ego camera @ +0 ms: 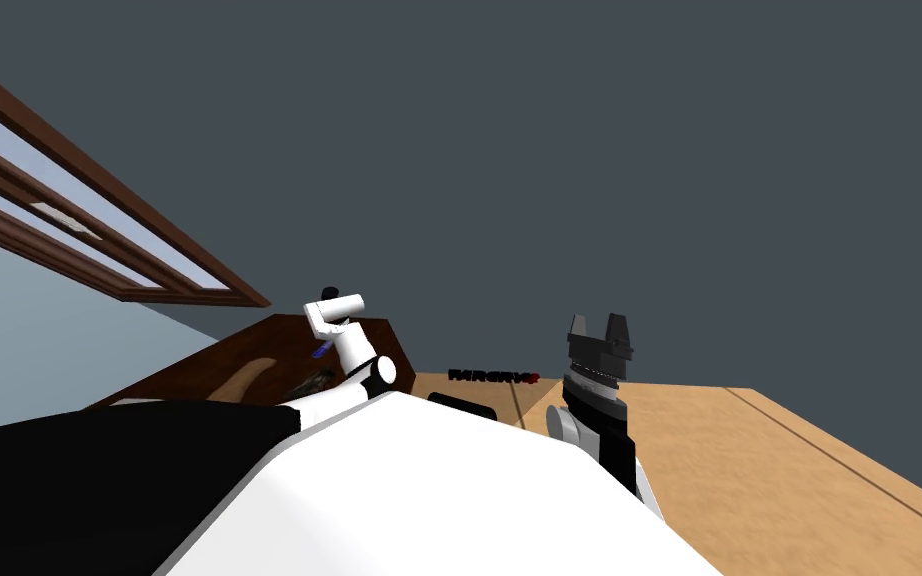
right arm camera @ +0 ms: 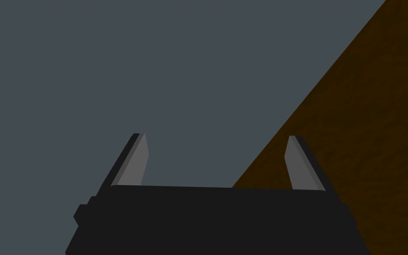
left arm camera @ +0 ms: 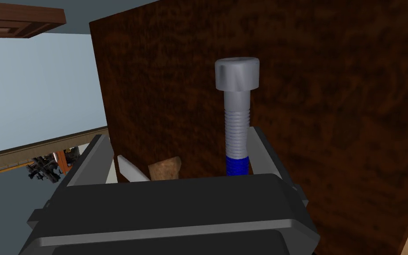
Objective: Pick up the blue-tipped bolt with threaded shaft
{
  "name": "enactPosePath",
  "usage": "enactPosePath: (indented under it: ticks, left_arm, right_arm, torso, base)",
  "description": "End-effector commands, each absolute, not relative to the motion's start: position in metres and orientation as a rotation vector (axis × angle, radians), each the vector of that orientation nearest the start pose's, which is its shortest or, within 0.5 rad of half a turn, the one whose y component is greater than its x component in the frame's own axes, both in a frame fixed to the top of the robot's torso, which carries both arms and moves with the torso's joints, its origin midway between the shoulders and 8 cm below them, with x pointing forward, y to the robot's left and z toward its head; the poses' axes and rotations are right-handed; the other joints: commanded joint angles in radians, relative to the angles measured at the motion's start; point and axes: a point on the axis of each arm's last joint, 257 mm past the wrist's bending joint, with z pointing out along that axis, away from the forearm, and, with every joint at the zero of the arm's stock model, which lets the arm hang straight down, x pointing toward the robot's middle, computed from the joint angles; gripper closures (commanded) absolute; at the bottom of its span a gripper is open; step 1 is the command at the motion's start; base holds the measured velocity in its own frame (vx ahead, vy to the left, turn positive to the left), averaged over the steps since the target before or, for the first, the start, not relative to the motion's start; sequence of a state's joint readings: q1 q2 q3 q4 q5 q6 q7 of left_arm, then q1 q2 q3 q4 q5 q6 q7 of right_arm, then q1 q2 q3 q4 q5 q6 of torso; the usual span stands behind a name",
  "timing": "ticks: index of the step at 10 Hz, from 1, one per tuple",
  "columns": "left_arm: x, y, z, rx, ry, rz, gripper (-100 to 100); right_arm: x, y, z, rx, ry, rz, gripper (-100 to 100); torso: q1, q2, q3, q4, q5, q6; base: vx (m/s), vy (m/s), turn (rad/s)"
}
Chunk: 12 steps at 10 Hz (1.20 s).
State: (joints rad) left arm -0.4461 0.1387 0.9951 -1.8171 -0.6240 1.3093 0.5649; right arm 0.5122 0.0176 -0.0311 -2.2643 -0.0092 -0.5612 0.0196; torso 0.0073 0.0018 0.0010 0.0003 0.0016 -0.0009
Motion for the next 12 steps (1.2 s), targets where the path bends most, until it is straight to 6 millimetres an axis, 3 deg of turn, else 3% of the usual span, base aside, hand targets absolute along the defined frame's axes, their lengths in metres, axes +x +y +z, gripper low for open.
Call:
enactPosePath:
  ticks: [1,10,11,12]
  left_arm:
    - [0.298,0.654,-0.21,-2.289,-0.09,-0.204,-100]
    - [0.258,0.604,-0.28,-2.57,-0.324,-0.028,-100]
    - [0.259,0.611,-0.274,-2.55,-0.31,-0.043,-100]
    - [0.258,0.61,-0.276,-2.555,-0.313,-0.039,0]
  right_arm:
    - [0.333,-0.293,0.026,0.636,0.57,1.261,0]
    - [0.333,-0.293,0.026,0.636,0.57,1.26,0]
    - [0.333,-0.293,0.026,0.636,0.57,1.26,0]
    - [0.333,-0.293,0.026,0.636,0.57,1.26,0]
  torso:
    - [0.0,0.0,0.0,0.0,0.0,0.0]
    - [0.0,0.001,0.0,0.0,0.0,-0.001]
    - [-0.001,0.0,0.0,0.0,0.0,-0.001]
    - [-0.004,-0.001,0.0,0.0,-0.001,-0.001]
  base:
    - [-0.038,0.098,-0.056]
    - [-0.035,0.09,-0.079]
    - [-0.015,0.04,-0.02]
    - [-0.003,0.008,0.003]
